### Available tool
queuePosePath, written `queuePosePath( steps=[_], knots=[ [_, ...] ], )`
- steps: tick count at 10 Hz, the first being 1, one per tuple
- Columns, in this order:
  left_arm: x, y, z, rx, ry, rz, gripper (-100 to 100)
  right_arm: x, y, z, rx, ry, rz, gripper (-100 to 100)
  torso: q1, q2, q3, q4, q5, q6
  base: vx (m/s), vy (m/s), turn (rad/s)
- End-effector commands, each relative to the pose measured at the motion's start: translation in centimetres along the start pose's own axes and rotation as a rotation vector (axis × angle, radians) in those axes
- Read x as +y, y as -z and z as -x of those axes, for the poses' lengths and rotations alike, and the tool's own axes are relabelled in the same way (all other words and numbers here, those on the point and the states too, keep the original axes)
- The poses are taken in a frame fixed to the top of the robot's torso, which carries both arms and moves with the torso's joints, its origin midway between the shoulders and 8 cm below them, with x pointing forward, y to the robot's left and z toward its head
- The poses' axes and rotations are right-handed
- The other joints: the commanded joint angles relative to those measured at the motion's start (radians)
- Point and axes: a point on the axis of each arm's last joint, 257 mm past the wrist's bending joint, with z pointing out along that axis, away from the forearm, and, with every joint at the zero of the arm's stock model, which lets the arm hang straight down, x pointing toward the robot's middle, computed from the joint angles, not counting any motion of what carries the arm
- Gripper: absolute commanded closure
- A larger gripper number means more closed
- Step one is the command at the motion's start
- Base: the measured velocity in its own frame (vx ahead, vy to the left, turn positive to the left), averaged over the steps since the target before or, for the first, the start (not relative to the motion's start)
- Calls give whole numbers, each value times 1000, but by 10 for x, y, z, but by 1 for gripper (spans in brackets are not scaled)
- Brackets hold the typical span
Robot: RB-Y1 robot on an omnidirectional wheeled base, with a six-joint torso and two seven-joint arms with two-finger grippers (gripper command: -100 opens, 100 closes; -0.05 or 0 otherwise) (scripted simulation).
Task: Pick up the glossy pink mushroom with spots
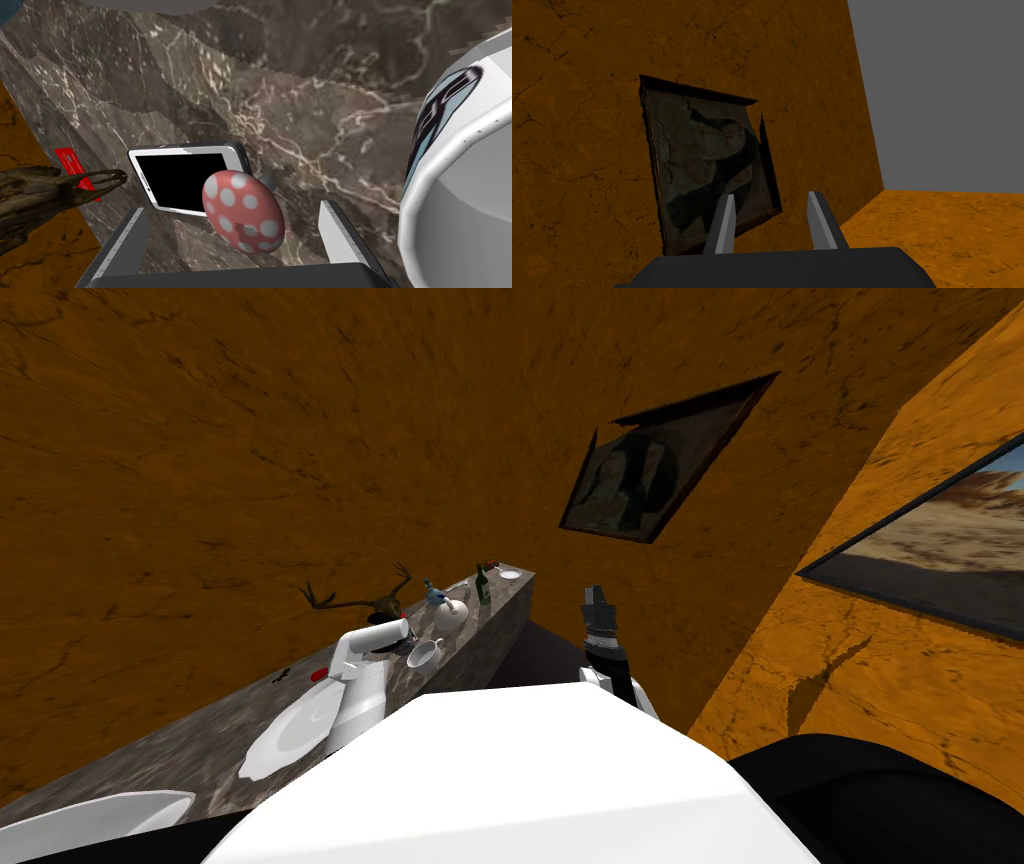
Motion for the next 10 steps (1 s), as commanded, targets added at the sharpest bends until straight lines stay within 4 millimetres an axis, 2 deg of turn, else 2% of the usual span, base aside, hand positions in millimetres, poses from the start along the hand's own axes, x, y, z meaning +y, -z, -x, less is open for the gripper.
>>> queuePosePath(
  steps=[1,2,3,6,7,8,10],
  knots=[
    [0,0,0,0,0,0,-100,0,0,0,0,0,0,0,0,0,0,0,0,0,18,11,-9],
    [1,0,0,0,1,5,0,0,0,0,0,0,0,0,-1,1,1,0,0,0,0,0,0],
    [3,-8,-2,2,-2,4,-100,0,0,0,0,0,0,0,-1,2,1,0,0,0,15,11,21],
    [7,-19,-5,5,-6,2,-100,0,0,0,0,0,0,0,0,1,1,0,0,0,14,9,15],
    [6,-16,-4,4,-5,4,-100,0,0,0,0,0,0,0,-1,2,1,0,0,0,0,0,0],
    [6,-17,-4,5,-5,3,100,0,0,0,0,0,0,0,-1,2,1,1,0,0,0,0,0],
    [7,-17,-4,5,-4,4,100,0,0,0,0,0,0,0,0,1,1,0,0,1,0,0,0]
  ],
)
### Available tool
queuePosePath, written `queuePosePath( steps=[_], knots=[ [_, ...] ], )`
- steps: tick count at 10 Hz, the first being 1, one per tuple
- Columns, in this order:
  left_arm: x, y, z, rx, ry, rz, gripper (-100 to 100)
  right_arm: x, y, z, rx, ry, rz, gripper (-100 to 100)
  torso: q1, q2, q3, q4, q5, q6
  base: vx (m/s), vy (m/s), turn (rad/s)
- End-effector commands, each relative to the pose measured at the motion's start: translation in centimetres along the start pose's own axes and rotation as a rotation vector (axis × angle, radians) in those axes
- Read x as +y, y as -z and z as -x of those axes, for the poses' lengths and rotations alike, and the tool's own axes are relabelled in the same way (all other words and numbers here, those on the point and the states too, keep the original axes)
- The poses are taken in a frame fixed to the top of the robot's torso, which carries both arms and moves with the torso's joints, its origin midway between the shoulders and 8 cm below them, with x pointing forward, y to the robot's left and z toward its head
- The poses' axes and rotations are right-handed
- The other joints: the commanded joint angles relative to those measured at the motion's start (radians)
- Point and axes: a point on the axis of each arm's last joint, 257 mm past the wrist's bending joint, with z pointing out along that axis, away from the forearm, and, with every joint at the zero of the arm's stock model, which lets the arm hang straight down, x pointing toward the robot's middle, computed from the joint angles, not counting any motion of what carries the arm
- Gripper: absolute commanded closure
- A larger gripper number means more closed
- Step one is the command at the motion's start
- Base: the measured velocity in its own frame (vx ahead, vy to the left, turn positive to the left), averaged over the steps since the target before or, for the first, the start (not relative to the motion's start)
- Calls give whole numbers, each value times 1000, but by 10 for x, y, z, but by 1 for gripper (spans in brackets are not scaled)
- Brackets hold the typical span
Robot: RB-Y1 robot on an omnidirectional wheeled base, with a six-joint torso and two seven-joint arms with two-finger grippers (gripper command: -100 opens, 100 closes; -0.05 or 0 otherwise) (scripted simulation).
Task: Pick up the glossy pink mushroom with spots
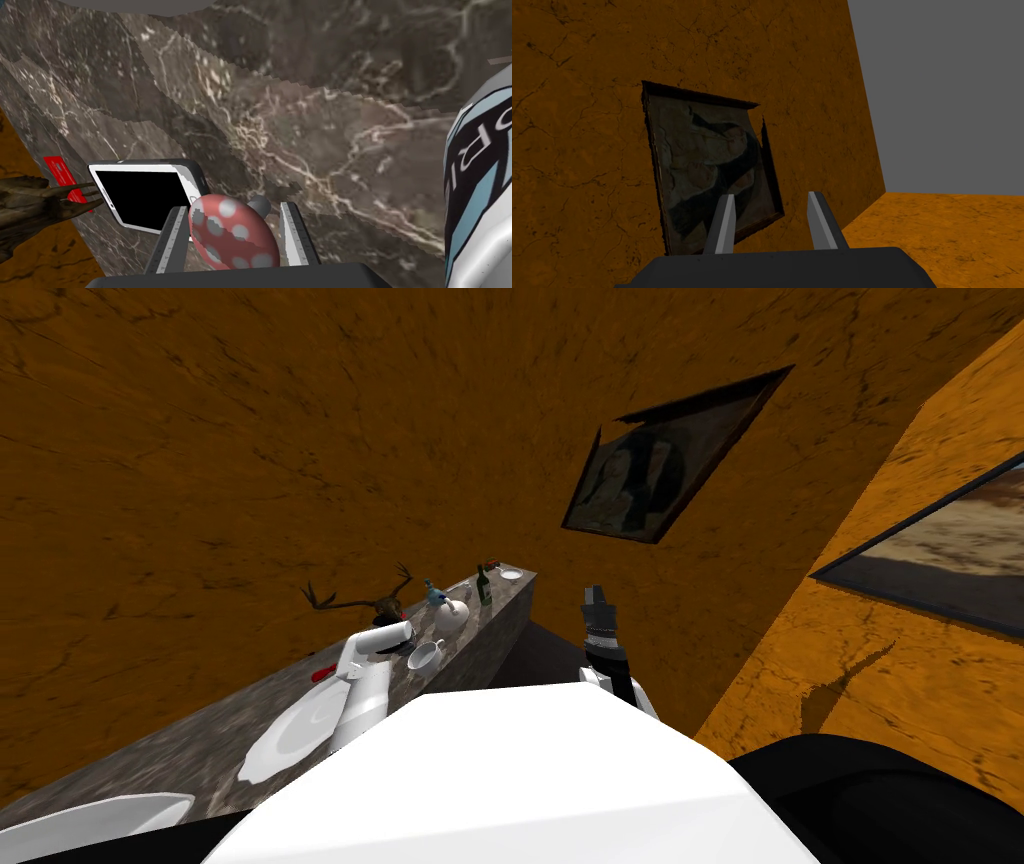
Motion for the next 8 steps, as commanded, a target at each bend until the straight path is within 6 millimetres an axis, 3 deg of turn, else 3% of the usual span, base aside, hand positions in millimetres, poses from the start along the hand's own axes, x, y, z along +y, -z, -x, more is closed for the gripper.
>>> queuePosePath(
  steps=[1,2,3,4,7,8],
  knots=[
    [0,0,0,0,0,0,100,0,0,0,0,0,0,0,0,0,0,0,0,0,0,0,0],
    [0,0,0,0,0,0,100,0,0,0,0,0,0,0,0,0,0,0,0,0,0,0,0],
    [0,0,0,0,0,0,0,0,0,0,0,0,0,0,0,0,0,0,0,0,0,0,0],
    [-3,7,1,-2,2,1,100,0,0,0,0,0,0,0,0,0,0,0,0,0,-5,2,-24],
    [-5,12,3,-3,3,-1,100,0,0,0,0,0,0,0,-1,1,1,0,0,0,-12,-6,-15],
    [-5,13,3,-4,3,1,0,0,0,0,0,0,0,0,0,0,0,0,0,0,0,0,0]
  ],
)
